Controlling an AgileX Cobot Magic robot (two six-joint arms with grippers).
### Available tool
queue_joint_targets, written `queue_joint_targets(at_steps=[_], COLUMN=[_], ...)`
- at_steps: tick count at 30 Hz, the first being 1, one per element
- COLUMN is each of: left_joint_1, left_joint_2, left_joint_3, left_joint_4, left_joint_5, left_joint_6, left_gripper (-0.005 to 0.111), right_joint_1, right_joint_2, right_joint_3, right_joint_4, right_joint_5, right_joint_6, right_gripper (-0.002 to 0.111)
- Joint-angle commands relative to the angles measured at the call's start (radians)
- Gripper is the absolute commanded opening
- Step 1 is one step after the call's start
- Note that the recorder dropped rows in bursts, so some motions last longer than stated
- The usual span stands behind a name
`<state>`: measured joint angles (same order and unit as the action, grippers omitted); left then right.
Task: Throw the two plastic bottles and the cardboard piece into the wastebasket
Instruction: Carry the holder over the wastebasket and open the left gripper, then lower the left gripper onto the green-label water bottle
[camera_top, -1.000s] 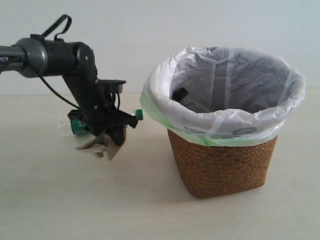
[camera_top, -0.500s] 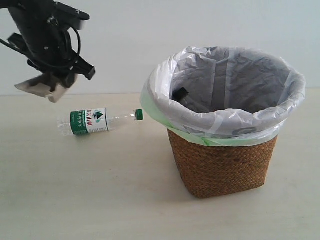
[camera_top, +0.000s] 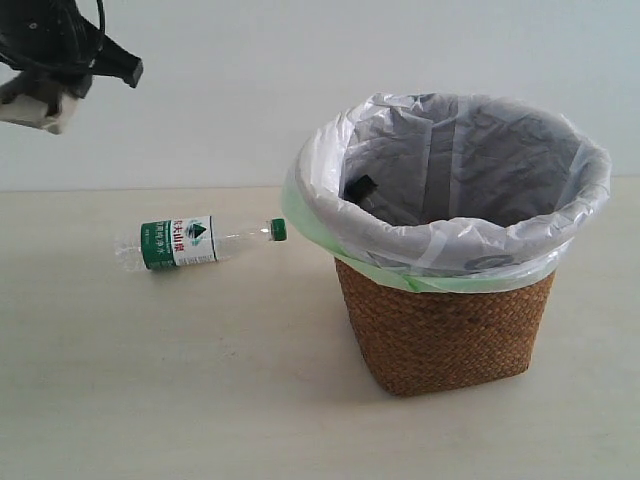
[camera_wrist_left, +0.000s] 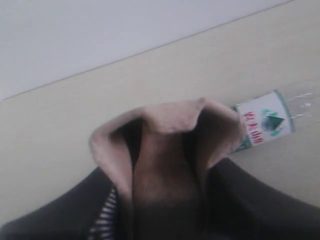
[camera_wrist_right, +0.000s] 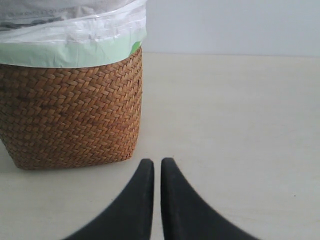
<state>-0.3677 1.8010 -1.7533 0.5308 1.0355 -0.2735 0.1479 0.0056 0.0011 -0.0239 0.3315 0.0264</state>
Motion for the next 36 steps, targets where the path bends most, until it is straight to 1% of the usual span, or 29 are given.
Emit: queue_joint_targets(at_steps=[1, 2, 3, 5, 6, 7, 8, 9, 10, 11, 12, 13, 14, 16, 18, 21, 26, 29, 32, 34, 36], left_joint_1=[-0.002, -0.003, -0.005, -0.005, -0.005, -0.005, -0.013, -0.022, -0.040, -0.056, -0.073, -0.097, -0.111, -0.138, -0.152, -0.155, -0.152, -0.152, -0.152, -0.152, -0.151], left_joint_2=[0.017, 0.017, 0.012, 0.008, 0.008, 0.011, 0.011, 0.012, 0.012, 0.012, 0.012, 0.014, 0.016, 0.019, 0.025, 0.027, 0.026, 0.026, 0.026, 0.032, 0.049], left_joint_3=[0.005, 0.005, 0.001, -0.019, -0.028, -0.037, -0.047, -0.059, -0.077, -0.097, -0.110, -0.127, -0.132, -0.136, -0.136, -0.136, -0.136, -0.136, -0.136, -0.134, -0.134], left_joint_4=[-0.250, -0.390, -0.582, -1.077, -1.281, -1.501, -1.670, -1.756, -1.795, -1.777, -1.727, -1.648, -1.562, -1.435, -1.355, -1.252, -1.056, -0.894, -0.650, -0.423, -0.273], left_joint_5=[-0.108, -0.152, -0.178, -0.188, -0.178, -0.164, -0.148, -0.137, -0.141, -0.163, -0.190, -0.224, -0.236, -0.232, -0.232, -0.253, -0.255, -0.251, -0.228, -0.180, -0.123], left_joint_6=[0.127, 0.248, 0.380, 0.769, 0.945, 1.063, 1.147, 1.205, 1.238, 1.225, 1.187, 1.139, 1.120, 1.073, 1.040, 0.955, 0.880, 0.837, 0.770, 0.657, 0.574], left_gripper=[0.004, 0.004, 0.004, 0.004, 0.004, 0.007, 0.014, 0.026, 0.043, 0.062, 0.077, 0.098, 0.110, 0.107, 0.107, 0.107, 0.107, 0.107, 0.107, 0.107, 0.107], right_joint_1=[0.001, 0.001, 0.001, 0.001, 0.001, 0.001, 0.001, 0.001, 0.001, 0.001, 0.001, 0.001, 0.001, 0.001, 0.001, 0.001, 0.001, 0.001, 0.001, 0.001, 0.001], right_joint_2=[-0.006, -0.006, -0.006, -0.006, -0.006, -0.006, -0.006, -0.006, -0.006, -0.006, -0.006, -0.006, -0.006, -0.006, -0.006, -0.006, -0.006, -0.006, -0.006, -0.006, -0.006], right_joint_3=[-0.001, -0.001, -0.001, -0.001, -0.001, -0.001, -0.001, -0.001, -0.001, -0.001, -0.001, -0.001, -0.001, -0.001, -0.001, -0.001, -0.001, -0.001, -0.001, -0.001, -0.001], right_joint_4=[-0.008, -0.008, -0.008, -0.008, -0.008, -0.008, -0.008, -0.008, -0.008, -0.008, -0.008, -0.008, -0.008, -0.008, -0.008, -0.008, -0.008, -0.008, -0.008, -0.008, -0.008], right_joint_5=[-0.008, -0.008, -0.008, -0.008, -0.008, -0.008, -0.008, -0.008, -0.008, -0.008, -0.008, -0.008, -0.008, -0.008, -0.008, -0.008, -0.008, -0.008, -0.008, -0.008, -0.008], right_joint_6=[-0.003, -0.003, -0.003, -0.003, -0.003, -0.003, -0.003, -0.003, -0.003, -0.003, -0.003, -0.003, -0.003, -0.003, -0.003, -0.003, -0.003, -0.003, -0.003, -0.003, -0.003], right_gripper=[0.002, 0.002, 0.002, 0.002, 0.002, 0.002, 0.002, 0.002, 0.002, 0.002, 0.002, 0.002, 0.002, 0.002, 0.002, 0.002, 0.002, 0.002, 0.002, 0.002, 0.002])
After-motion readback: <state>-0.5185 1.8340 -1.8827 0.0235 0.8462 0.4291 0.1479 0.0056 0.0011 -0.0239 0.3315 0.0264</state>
